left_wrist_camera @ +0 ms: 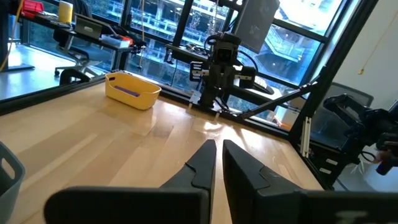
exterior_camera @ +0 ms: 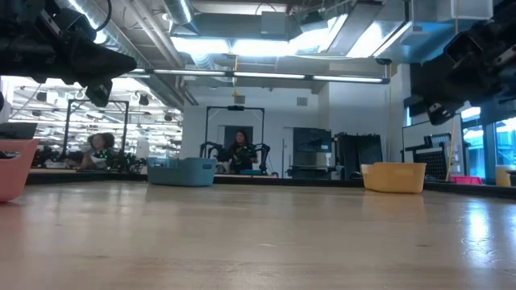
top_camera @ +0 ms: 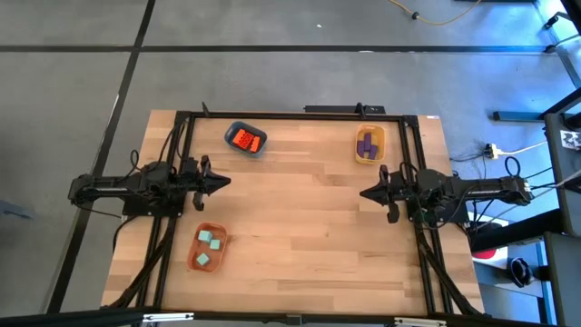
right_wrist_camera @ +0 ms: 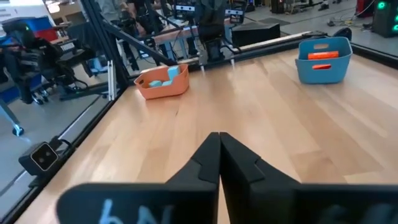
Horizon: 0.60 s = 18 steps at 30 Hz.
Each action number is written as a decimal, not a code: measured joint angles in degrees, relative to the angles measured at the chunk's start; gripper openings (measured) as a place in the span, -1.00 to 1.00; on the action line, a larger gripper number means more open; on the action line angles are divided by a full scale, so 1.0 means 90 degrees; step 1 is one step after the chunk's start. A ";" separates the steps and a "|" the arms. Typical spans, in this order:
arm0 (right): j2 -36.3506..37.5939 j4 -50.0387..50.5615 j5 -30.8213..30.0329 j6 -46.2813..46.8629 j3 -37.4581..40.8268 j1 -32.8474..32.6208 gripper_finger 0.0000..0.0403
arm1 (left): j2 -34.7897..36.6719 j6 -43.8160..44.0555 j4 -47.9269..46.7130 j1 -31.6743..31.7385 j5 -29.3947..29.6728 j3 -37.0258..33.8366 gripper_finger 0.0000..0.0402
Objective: Sort & place blocks by color
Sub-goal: Return to Home Position
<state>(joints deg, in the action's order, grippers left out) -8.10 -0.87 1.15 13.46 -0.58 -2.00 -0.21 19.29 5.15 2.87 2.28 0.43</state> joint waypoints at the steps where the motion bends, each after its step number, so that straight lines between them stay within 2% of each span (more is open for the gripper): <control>1: 0.0000 -0.0008 0.0002 0.0042 0.0000 0.0000 -0.96 | 0.0000 0.0000 0.0000 -0.0002 0.0000 0.0000 -0.89; 15: 0.0000 -0.0009 0.0000 0.0133 0.0000 0.0000 -0.91 | -0.0002 0.0000 0.0000 -0.0001 0.0000 0.0000 -0.83; 18: 0.0371 0.0009 -0.0005 0.0122 0.0002 0.0000 -0.91 | -0.0002 0.0000 0.0000 -0.0001 0.0001 0.0000 -0.86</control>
<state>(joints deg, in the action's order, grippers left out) -4.76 -0.78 1.10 14.56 -0.56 -2.00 -0.23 19.29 5.15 2.86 2.30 0.43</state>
